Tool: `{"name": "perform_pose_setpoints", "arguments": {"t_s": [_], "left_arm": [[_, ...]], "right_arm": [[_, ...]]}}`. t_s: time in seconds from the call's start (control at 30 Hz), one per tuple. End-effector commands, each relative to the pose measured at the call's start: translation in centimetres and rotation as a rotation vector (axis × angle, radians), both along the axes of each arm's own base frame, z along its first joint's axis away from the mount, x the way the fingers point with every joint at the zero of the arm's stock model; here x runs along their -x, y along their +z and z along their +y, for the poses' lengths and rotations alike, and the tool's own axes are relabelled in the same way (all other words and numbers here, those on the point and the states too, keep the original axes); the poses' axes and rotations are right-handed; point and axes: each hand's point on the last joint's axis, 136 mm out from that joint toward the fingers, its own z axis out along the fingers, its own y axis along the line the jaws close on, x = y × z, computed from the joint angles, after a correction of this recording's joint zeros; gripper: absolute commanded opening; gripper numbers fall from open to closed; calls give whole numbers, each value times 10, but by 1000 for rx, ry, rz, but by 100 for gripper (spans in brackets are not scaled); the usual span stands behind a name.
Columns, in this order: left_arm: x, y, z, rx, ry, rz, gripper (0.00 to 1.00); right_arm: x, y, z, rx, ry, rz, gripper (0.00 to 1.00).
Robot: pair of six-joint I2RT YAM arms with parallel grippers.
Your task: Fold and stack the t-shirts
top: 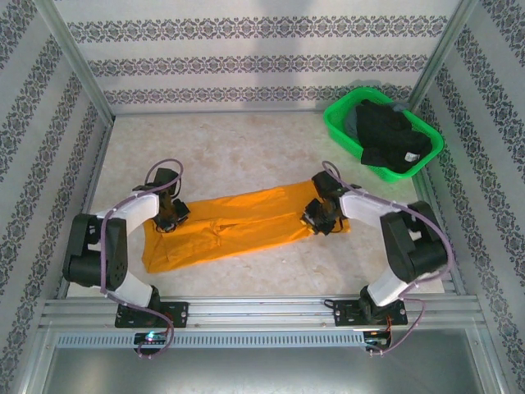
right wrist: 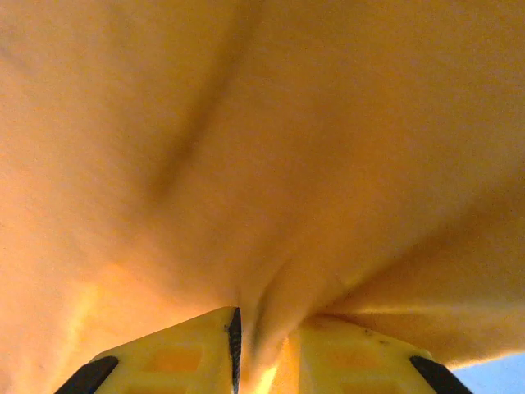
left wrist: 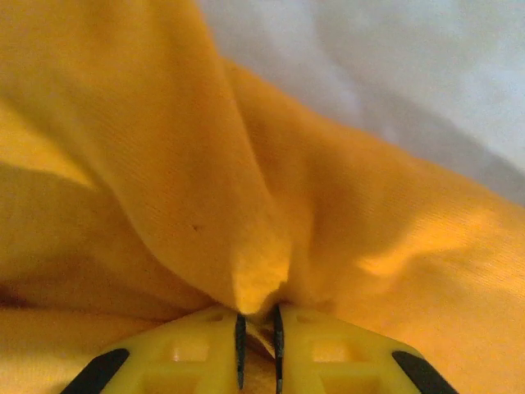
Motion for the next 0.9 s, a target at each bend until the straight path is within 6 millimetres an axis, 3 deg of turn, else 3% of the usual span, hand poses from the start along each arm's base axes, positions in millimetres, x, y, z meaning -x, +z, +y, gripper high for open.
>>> {"name": "perform_pose_setpoints", "arguments": {"t_s": [0.0,0.17,0.33,0.5,0.6,0.73,0.87], "left_arm": [[1,-6,2,48,80,-15,19],[4,-11,-2,102,115,-17,19],[5,-13,-16,206,189,-39,19],[4,-8,-47,282,171,-57,18],[3,-4,-76,318,127,-72,17],[9,0,-114,299,38,-80,17],[14,4,-123,251,-2,-123,19]], "right_arm": [[-25,-18,7,40,12,24,25],[-85,-22,28,22,2,7,26],[-168,-17,41,4,29,-61,28],[-254,-4,61,-59,152,-178,32],[-289,-6,70,-131,201,-247,33],[-321,14,75,-180,267,-403,36],[-325,47,69,-120,349,-511,37]]}}
